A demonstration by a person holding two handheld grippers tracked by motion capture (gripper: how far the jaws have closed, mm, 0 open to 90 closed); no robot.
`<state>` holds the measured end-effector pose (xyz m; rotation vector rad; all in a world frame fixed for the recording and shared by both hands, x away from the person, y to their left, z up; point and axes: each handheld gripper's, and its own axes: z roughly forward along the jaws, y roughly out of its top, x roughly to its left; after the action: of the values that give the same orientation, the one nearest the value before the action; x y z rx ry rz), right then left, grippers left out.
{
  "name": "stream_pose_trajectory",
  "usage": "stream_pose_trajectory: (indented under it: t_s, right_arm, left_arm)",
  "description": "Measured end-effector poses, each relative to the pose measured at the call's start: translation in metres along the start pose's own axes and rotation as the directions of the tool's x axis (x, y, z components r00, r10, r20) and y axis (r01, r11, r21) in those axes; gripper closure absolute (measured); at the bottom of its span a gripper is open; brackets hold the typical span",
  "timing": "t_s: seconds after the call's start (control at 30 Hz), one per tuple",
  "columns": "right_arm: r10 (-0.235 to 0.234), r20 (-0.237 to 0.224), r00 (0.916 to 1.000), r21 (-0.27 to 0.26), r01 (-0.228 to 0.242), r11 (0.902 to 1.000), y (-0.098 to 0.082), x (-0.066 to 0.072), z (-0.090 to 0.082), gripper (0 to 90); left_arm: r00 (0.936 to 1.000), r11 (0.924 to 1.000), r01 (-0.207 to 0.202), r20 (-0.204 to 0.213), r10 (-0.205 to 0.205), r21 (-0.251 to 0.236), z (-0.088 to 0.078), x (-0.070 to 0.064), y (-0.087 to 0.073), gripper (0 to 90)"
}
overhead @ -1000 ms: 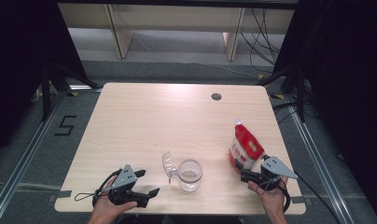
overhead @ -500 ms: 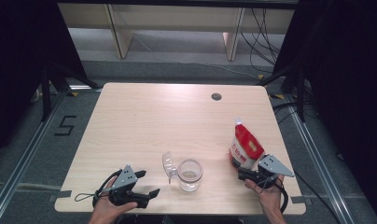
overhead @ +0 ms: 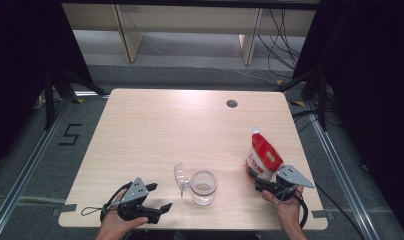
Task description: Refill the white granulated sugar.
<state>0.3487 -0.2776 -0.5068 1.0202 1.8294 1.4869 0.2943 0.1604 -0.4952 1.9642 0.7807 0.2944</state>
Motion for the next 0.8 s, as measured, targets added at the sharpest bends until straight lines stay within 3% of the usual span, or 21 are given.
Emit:
stream_pose_trajectory:
  t_s: [0.03, 0.13, 0.17, 0.2, 0.23, 0.3, 0.6, 0.63, 0.67, 0.8]
  right_arm:
    - [-0.012, 0.04, 0.9991, 0.015, 0.012, 0.9998, 0.0002, 0.0004, 0.0, 24.8]
    - [-0.016, 0.052, 0.9985, -0.01, 0.017, 0.9998, 0.0002, 0.0004, 0.0, 25.4]
    - [0.017, 0.046, 0.9988, 0.004, -0.018, 0.9998, -0.0004, 0.0022, -0.0002, 25.9]
    - [0.017, 0.046, 0.9988, 0.004, -0.018, 0.9998, -0.0004, 0.0022, -0.0002, 25.9]
    - [-0.008, 0.028, 0.9996, -0.037, 0.009, 0.9993, -0.0017, 0.0005, 0.0021, 26.3]
    - [-0.02, 0.049, 0.9986, -0.031, 0.022, 0.9993, -0.0023, 0.0003, 0.002, 26.3]
    - [0.01, 0.032, 0.9994, -0.007, -0.01, 0.9999, -0.0038, 0.0014, 0.0022, 28.5]
    - [-0.039, 0.038, 0.9985, -0.023, 0.04, 0.9989, -0.0043, -0.0006, 0.0048, 28.7]
    - [-0.039, 0.038, 0.9985, -0.023, 0.04, 0.9989, -0.0043, -0.0006, 0.0048, 28.6]
    - [-0.046, 0.03, 0.9985, -0.01, 0.046, 0.9989, -0.0052, -0.0009, 0.0055, 30.5]
  left_arm:
    - [1.0, 1.0, 0.001, 0.002, -0.001, 0.001, 0.0004, -0.0003, 0.0, 16.4]
    - [0.9998, 0.9998, -0.018, 0.004, 0.018, 0.003, 0.0003, 0.0007, 0.0003, 16.4]
    - [0.9998, 0.9998, -0.019, 0.005, 0.019, 0.001, 0.0004, 0.0008, 0.0002, 16.4]
    - [0.9998, 0.9998, -0.018, 0.004, 0.018, 0.001, 0.0003, 0.0009, 0.0004, 16.4]
    - [0.9999, 0.9999, -0.016, 0.004, 0.016, 0.001, 0.0003, 0.0008, 0.0004, 16.4]
    - [0.9999, 0.9999, -0.016, 0.004, 0.016, 0.001, 0.0005, 0.0008, 0.0003, 16.4]
    - [0.9999, 0.9999, -0.016, -0.003, 0.016, -0.002, 0.0016, -0.0002, -0.0001, 16.4]
    - [0.9998, 0.9998, -0.017, 0.002, 0.017, -0.002, 0.0017, -0.0001, -0.0001, 16.4]
    - [1.0, 0.9999, -0.001, 0.003, 0.001, 0.01, 0.0014, -0.0007, -0.0004, 16.4]
    - [0.9999, 0.9999, -0.011, -0.001, 0.011, 0.011, 0.0008, -0.0015, 0.0001, 16.5]
